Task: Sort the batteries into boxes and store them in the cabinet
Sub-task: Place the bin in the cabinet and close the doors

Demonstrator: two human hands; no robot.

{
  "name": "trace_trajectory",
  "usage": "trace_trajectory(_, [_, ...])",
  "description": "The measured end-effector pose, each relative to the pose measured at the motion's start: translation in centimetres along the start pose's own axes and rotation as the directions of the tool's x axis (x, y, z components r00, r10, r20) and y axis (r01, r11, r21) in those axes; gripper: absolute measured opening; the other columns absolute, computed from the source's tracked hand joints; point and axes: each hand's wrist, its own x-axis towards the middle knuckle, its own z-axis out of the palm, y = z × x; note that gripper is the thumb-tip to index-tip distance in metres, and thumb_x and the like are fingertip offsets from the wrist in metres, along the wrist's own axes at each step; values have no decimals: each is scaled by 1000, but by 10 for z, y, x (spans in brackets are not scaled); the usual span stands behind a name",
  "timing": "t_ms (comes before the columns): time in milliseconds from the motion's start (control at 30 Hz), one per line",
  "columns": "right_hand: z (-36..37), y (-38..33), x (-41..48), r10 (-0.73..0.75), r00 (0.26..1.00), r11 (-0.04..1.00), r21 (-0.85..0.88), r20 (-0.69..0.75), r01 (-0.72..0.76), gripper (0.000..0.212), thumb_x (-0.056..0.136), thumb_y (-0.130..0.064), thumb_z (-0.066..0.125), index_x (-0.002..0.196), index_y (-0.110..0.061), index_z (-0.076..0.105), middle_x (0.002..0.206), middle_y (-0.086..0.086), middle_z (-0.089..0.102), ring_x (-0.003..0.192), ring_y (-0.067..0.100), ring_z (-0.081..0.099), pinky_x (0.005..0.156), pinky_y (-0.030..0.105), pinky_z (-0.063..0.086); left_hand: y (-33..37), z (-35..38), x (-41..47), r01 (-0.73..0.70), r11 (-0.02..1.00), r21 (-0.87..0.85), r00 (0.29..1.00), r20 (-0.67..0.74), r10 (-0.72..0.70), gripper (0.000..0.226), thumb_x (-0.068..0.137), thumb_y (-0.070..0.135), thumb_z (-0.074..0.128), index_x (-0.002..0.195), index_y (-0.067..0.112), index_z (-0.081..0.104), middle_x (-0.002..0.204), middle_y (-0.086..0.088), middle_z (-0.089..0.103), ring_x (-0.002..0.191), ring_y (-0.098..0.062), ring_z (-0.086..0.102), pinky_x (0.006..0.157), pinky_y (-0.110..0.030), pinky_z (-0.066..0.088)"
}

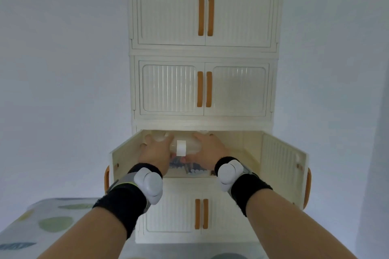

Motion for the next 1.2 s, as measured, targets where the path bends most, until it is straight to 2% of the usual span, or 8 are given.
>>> trace_trajectory(167, [21, 11, 24, 37, 997, 999, 14, -67, -37, 104, 49, -80, 68, 142, -45, 37, 140, 5, 45, 119, 25, 55, 94, 38, 50, 5, 19, 28, 49, 999, -23, 998, -48, -50, 58, 92, 9, 48, 143, 33, 31, 128, -18, 33, 105, -37, 50, 82, -35, 44])
trace_trajectory(333, [44, 22, 39, 76, 995, 997, 1, -72, -76, 97, 59, -78, 68, 144, -45, 35, 143, 4, 37, 112, 27, 60, 89, 40, 54, 3, 48, 50, 90, 996, 9, 996, 8, -90, 69, 92, 9, 49, 149, 39, 22, 137, -19, 24, 117, -38, 40, 81, -38, 45])
trace_trajectory(500, [72, 37, 41, 80, 997, 997, -16, -16, -80, 88, 73, -66, 69, 149, -41, 32, 158, 6, 19, 125, 31, 55, 96, 39, 52, -5, 80, 55, 112, 994, 18, 992, 59, -113, 67, 95, 17, 51, 150, 40, 21, 145, -23, 19, 121, -41, 40, 95, -42, 46])
trace_trajectory(600, [77, 41, 42, 78, 997, 997, 7, -12, -78, 95, 72, -71, 66, 151, -36, 29, 159, 9, 14, 132, 34, 48, 100, 39, 49, -7, 84, 57, 106, 994, -15, 992, 63, -105, 68, 97, 14, 48, 152, 41, 17, 156, -25, 4, 137, -47, 26, 107, -47, 39])
trace_trajectory(700, [74, 39, 40, 75, 997, 997, 38, -22, -74, 89, 78, -59, 70, 152, -33, 28, 159, 12, 11, 138, 36, 40, 107, 41, 44, -2, 78, 53, 121, 993, -6, 989, 82, -120, 78, 94, 5, 51, 153, 35, 11, 157, -25, 0, 144, -51, 12, 110, -51, 37])
trace_trajectory(867, [52, 32, 17, 49, 993, 998, 39, -103, -45, 67, 87, -42, 68, 145, -29, 37, 156, 10, 23, 135, 34, 42, 107, 41, 43, 8, 57, 31, 29, 999, -17, 999, -14, -29, 63, 92, 11, 57, 147, 21, 28, 146, -20, 31, 140, -43, 26, 105, -47, 40])
trace_trajectory(967, [24, 23, -8, 22, 990, 999, -43, -141, -28, 62, 90, -42, 64, 144, -25, 39, 151, 9, 32, 133, 32, 43, 106, 42, 43, 11, 27, 12, -84, 996, -17, 992, -97, 82, 54, 91, 15, 56, 141, 19, 36, 132, -15, 48, 122, -35, 44, 90, -40, 46])
trace_trajectory(1200, [-59, 7, -86, -90, 926, 926, -374, -366, -59, 58, 87, -42, 61, 140, -24, 43, 149, 12, 37, 138, 35, 33, 111, 50, 31, 6, -59, -46, -136, 988, 74, 939, -307, 153, 49, 94, 25, 52, 140, 17, 40, 129, -16, 52, 119, -37, 46, 92, -44, 44])
